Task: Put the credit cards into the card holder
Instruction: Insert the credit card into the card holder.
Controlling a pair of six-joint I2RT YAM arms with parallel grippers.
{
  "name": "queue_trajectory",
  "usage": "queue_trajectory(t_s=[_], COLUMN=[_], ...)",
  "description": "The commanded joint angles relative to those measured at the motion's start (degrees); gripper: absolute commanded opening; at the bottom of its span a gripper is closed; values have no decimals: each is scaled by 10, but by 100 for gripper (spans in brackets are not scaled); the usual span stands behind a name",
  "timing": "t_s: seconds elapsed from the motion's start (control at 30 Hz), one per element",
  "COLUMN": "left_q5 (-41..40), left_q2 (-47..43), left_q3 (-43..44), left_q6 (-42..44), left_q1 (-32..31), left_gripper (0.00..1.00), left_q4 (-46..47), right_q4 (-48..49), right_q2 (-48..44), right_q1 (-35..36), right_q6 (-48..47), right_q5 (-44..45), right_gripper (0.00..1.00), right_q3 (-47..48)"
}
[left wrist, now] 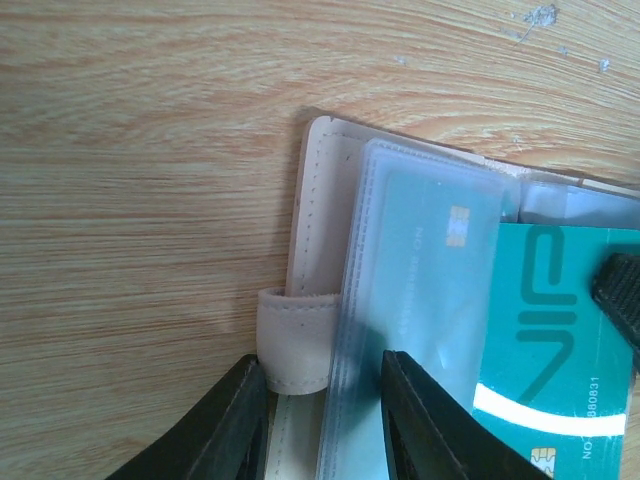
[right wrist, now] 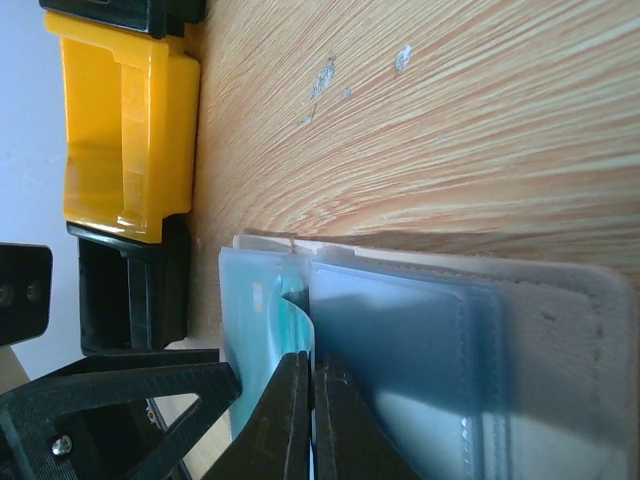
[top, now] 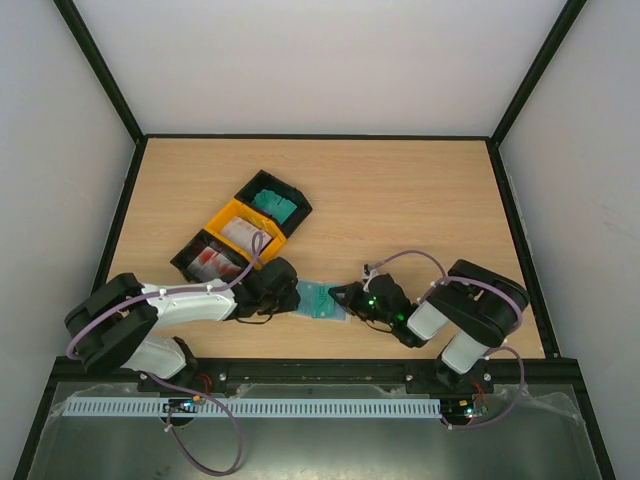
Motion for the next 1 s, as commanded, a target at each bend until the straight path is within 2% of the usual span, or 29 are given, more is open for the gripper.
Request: queue_trajectory(t_s=[0.0, 0.37, 0.7, 0.97], left_q5=[9, 12, 4, 14], left_q2=[16, 13, 10, 11], left_q3=[-8, -14, -17, -16], left_q6=[-1, -1, 1, 1], left_q1=[2, 2, 2, 2], left_gripper=[34, 35, 33, 32], left_q4=[-30, -26, -32, -22], right_q4=[53, 93, 23, 65], right_q2=[38, 86, 45, 87], right_q1=[12, 21, 20, 25], right_q6=[11, 40, 2, 16], right_q5=[11, 54, 89, 74], right_gripper=[2, 2, 2, 2], right_q3=[5, 5, 4, 8])
